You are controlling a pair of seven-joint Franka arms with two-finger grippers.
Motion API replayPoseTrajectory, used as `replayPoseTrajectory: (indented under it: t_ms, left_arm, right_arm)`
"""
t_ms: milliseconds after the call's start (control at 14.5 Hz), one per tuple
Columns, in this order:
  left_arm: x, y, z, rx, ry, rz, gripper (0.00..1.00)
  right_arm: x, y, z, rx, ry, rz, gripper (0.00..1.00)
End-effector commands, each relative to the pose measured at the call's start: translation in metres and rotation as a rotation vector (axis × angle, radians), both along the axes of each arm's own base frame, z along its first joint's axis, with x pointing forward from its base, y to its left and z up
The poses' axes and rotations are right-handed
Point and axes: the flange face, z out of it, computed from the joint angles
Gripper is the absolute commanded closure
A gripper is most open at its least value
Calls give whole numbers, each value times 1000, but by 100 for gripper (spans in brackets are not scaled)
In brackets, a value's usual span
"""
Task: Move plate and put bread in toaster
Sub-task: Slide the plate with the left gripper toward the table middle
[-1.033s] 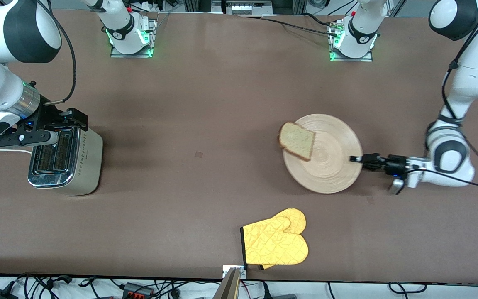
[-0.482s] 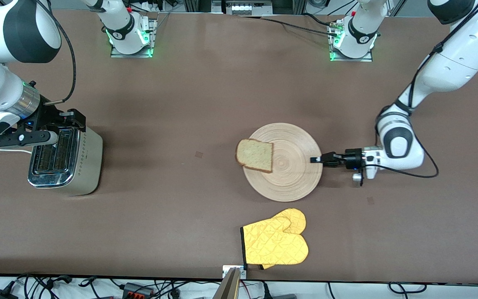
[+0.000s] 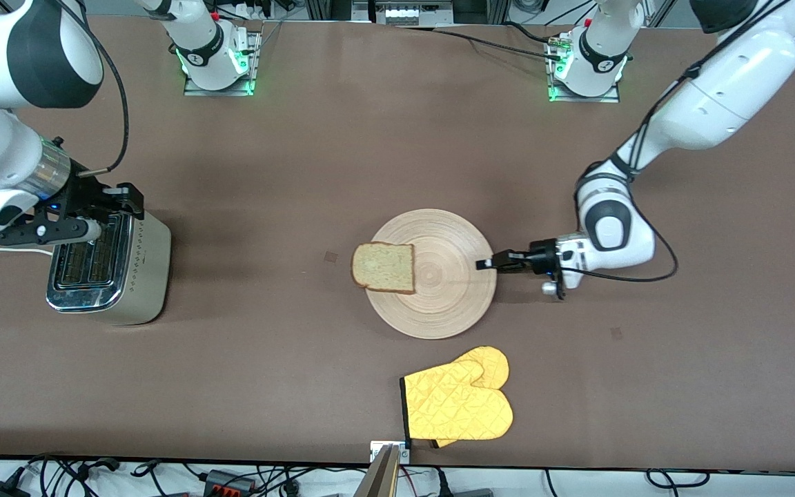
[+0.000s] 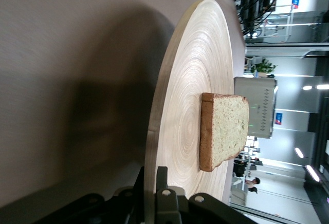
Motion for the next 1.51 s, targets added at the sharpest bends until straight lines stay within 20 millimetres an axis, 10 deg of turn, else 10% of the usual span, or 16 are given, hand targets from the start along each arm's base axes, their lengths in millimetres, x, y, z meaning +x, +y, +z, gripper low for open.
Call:
replayPoseTrajectory:
  t_ms: [0,689,1171,1308,1377,1446]
  left_arm:
    - [-5,-9,10,-9,-11,7,99]
    - [-21,-47,-5,-77,-54,35,91]
    - [-27,-59,-9,-6,-69,20,92]
    - [-27,-58,-9,-6,-68,22,60]
    - [-26,-55,-9,-5,-72,24,19]
    - [-25,-53,-6,1,-95,16,0]
  right_arm:
    - [13,14,-28,81,31,-31,39]
    - [32,44,-115,236,127,-89,40]
    - [36,48,-130,263,137,-105,40]
    - [37,59,-143,366,166,-149,40]
    - [38,61,-148,382,168,-159,40]
    - [41,61,-155,381,164,-166,40]
